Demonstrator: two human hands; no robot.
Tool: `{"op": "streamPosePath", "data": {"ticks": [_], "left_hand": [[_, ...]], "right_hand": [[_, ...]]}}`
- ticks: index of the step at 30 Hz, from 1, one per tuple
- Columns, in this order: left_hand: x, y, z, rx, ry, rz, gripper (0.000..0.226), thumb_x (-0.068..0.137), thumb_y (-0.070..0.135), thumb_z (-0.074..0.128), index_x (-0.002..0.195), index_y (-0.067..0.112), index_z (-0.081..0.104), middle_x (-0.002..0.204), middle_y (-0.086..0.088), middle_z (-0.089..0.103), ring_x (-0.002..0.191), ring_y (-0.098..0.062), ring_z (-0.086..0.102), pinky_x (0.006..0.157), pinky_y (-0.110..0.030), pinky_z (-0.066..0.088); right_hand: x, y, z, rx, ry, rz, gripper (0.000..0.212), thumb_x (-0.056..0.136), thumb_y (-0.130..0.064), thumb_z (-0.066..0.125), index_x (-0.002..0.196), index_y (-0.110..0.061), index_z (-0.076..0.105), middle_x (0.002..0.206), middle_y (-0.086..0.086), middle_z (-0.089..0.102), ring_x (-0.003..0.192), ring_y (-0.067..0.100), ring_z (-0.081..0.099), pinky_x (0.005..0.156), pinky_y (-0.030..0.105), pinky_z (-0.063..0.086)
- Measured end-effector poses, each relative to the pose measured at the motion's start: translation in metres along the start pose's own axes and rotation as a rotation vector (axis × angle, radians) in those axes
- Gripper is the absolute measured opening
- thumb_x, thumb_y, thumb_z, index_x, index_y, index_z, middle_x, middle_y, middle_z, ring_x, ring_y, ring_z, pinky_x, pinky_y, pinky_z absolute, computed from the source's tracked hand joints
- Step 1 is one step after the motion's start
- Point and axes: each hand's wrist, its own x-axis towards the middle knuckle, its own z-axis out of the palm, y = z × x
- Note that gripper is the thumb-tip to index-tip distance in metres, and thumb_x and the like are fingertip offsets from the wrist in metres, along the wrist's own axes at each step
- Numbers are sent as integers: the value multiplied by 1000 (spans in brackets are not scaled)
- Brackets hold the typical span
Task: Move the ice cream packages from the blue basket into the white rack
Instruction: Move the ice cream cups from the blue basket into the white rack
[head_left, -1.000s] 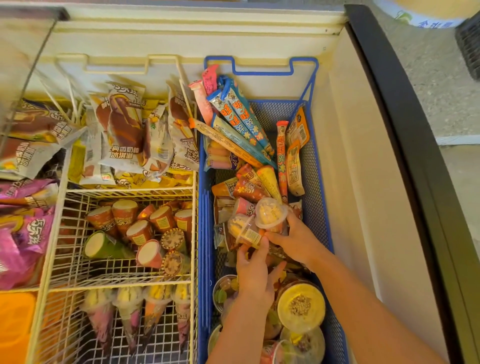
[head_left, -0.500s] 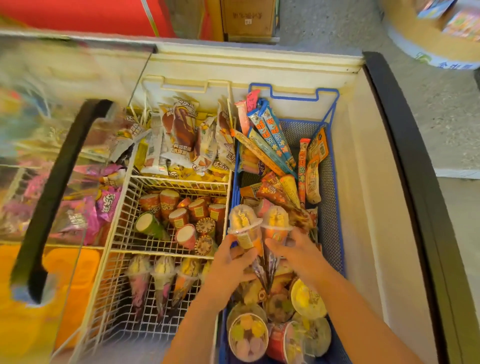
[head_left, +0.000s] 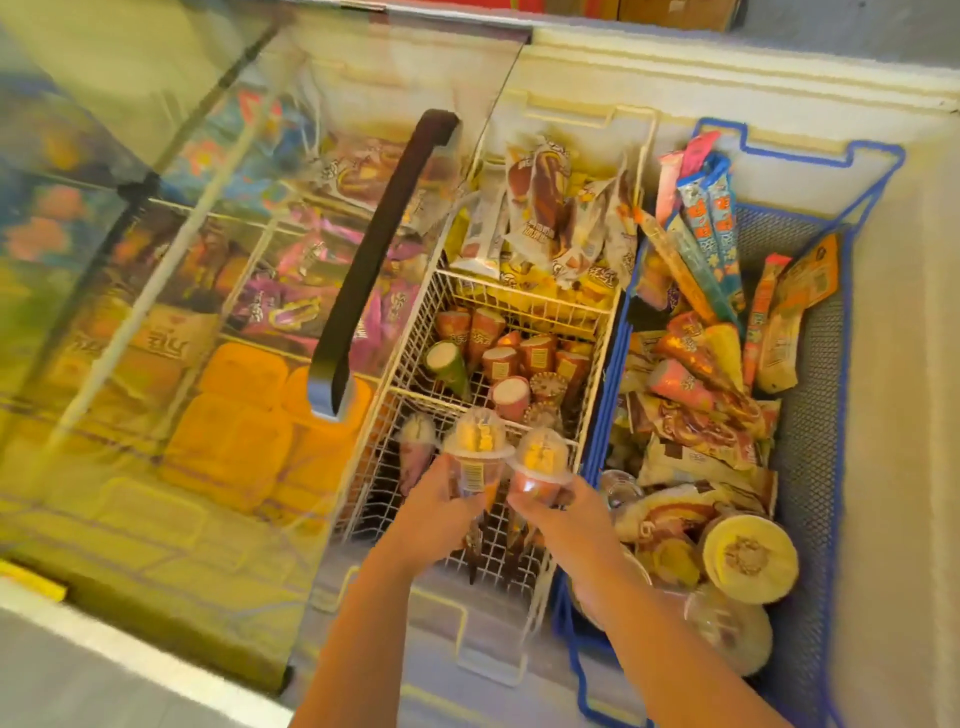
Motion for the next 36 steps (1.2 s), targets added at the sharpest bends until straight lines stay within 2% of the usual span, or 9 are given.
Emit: {"op": "streamPosePath", "data": {"ticks": [3, 6, 8, 11, 14, 22, 29, 33, 36], "left_hand": [[1, -13, -12, 99, 30, 5, 48, 92, 5, 56, 134, 23, 42, 130, -3, 59, 114, -19, 56, 99, -40, 46], [10, -23, -15, 178, 42, -13, 40, 94, 11, 56, 127, 30, 43, 125, -3, 59, 108, -17, 54, 100, -38, 45], [20, -29, -14, 267, 49, -79, 47, 94, 17, 56, 137, 13, 38, 134, -12, 56, 115, -26, 55, 102, -40, 44], [40, -34, -10, 351, 72, -186, 55, 93, 20, 56, 140, 1, 36, 133, -18, 56, 120, -37, 55, 101, -46, 47], [59, -37, -8, 352, 49, -255, 54, 91, 25, 57, 135, -3, 42, 129, -25, 58, 116, -43, 57, 96, -50, 49], [90, -55, -2, 397, 2, -368, 59, 92, 31, 56, 139, 1, 36, 134, -27, 53, 119, -42, 55, 98, -54, 49], [98, -55, 10, 470, 29, -361, 70, 94, 21, 57, 148, 4, 16, 142, -23, 46, 126, -36, 49, 104, -45, 42], [98, -56, 10, 493, 34, -359, 75, 91, 17, 59, 149, 6, 13, 143, -22, 46, 128, -37, 48, 104, -42, 41], [96, -57, 9, 536, 36, -363, 74, 89, 18, 61, 149, 6, 18, 143, -22, 47, 127, -37, 49, 102, -42, 42]], "right_hand": [[0, 14, 25, -68, 19, 4, 44, 74, -29, 82, 109, -23, 58, 101, -2, 68, 90, 16, 63, 78, 34, 52], [6, 27, 43, -117, 50, 4, 50, 77, -27, 79, 119, -16, 55, 110, 4, 66, 102, 23, 62, 83, 34, 48], [9, 34, 52, -106, 71, 17, 52, 77, -24, 79, 122, -12, 54, 111, 7, 66, 103, 25, 62, 83, 34, 48], [19, 42, 60, -66, 100, 62, 44, 79, -21, 77, 116, -10, 56, 107, 11, 66, 99, 28, 62, 86, 44, 52], [32, 46, 64, -45, 138, 119, 38, 80, -24, 76, 109, -9, 57, 102, 11, 66, 91, 27, 62, 77, 41, 51], [57, 58, 70, -5, 111, 216, 40, 83, -22, 73, 117, -9, 57, 110, 10, 66, 91, 23, 59, 75, 34, 44], [64, 61, 71, 66, 125, 280, 51, 84, -22, 72, 127, -6, 48, 120, 14, 62, 106, 30, 59, 85, 38, 48], [62, 60, 71, 63, 124, 287, 49, 85, -21, 71, 127, -8, 49, 121, 13, 62, 109, 30, 58, 96, 45, 49], [62, 58, 70, 65, 93, 301, 51, 85, -21, 70, 129, -9, 47, 122, 13, 62, 109, 31, 58, 97, 45, 49]]}}
